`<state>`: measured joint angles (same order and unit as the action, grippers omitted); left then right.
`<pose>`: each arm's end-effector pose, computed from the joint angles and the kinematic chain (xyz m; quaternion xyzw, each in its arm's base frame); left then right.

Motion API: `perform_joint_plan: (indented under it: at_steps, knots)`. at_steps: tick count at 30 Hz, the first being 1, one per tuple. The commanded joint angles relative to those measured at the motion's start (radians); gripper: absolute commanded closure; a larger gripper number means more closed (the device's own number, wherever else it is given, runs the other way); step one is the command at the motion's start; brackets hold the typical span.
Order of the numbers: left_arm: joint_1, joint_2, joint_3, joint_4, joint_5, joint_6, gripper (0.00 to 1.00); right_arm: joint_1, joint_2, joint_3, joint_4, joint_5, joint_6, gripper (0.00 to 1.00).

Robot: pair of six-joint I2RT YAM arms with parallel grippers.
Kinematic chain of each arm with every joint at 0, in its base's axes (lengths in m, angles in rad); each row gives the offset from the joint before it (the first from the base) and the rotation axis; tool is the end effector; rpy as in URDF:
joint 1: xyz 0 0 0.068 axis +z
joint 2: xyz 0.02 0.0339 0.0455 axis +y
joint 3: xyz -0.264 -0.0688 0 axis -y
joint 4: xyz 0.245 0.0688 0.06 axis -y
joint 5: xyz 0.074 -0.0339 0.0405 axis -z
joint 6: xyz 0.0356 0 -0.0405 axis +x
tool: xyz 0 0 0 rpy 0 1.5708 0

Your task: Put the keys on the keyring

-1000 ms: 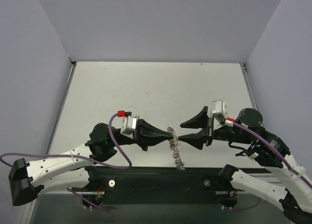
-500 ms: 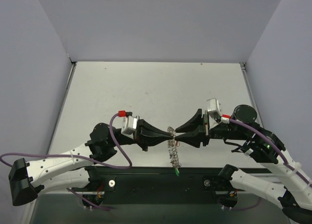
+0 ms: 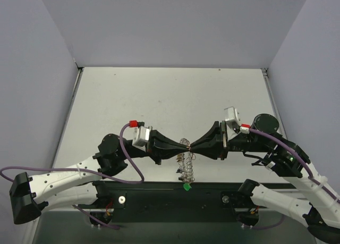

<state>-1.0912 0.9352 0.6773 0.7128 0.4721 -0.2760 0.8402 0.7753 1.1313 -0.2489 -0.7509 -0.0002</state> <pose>0.0827 -0.1942 0.3679 0.3862 0.3939 -0.6169 0.5613 0.0751 0.1202 0.4506 -0.5027 0.4563 0.5060 0.5320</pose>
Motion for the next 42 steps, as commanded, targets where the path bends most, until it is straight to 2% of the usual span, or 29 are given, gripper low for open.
perform_joint_plan:
  at_steps: [1,5,6,8,16,20,23,24,26,27,31,36,42]
  knots:
    - [0.001,-0.007,0.038,0.063,0.008,0.006,1.0,0.003,0.021,0.015,0.065,-0.042,0.0,0.85]
    - [0.001,-0.006,0.034,0.066,0.01,0.006,1.0,0.004,0.025,0.016,0.062,-0.042,0.0,0.86]
    - [0.002,-0.006,0.033,0.068,0.008,0.006,1.0,0.005,0.025,0.016,0.062,-0.045,0.0,0.93]
    - [0.001,-0.009,0.033,0.068,0.007,0.004,1.0,0.005,0.025,0.016,0.062,-0.048,0.0,1.0]
    - [0.002,-0.013,0.041,0.034,-0.003,0.02,1.0,0.005,0.033,0.025,0.048,-0.051,-0.003,1.0]
    - [0.001,-0.027,0.067,-0.07,-0.026,0.049,1.0,0.004,0.045,0.036,0.02,-0.042,-0.006,1.0]
    - [0.001,-0.047,0.082,-0.142,-0.039,0.083,0.89,0.005,0.05,0.044,0.004,-0.027,-0.007,1.0]
    - [0.002,-0.055,0.084,-0.154,-0.047,0.087,0.79,0.004,0.051,0.044,0.0,-0.022,-0.006,1.0]
    - [0.002,-0.076,0.079,-0.179,-0.062,0.098,0.69,0.005,0.051,0.044,-0.006,-0.019,-0.004,1.0]
    - [0.002,-0.082,0.074,-0.184,-0.069,0.1,0.61,0.004,0.053,0.044,-0.01,-0.018,-0.004,1.0]
    - [0.002,-0.117,0.076,-0.22,-0.089,0.113,0.47,0.003,0.055,0.045,-0.016,-0.011,-0.006,1.0]
    - [0.002,-0.133,0.12,-0.35,-0.108,0.158,0.44,0.003,0.067,0.057,-0.042,-0.001,-0.014,1.0]
    - [0.001,-0.085,0.309,-0.697,-0.115,0.241,0.39,0.004,0.105,0.104,-0.15,0.013,-0.047,1.0]
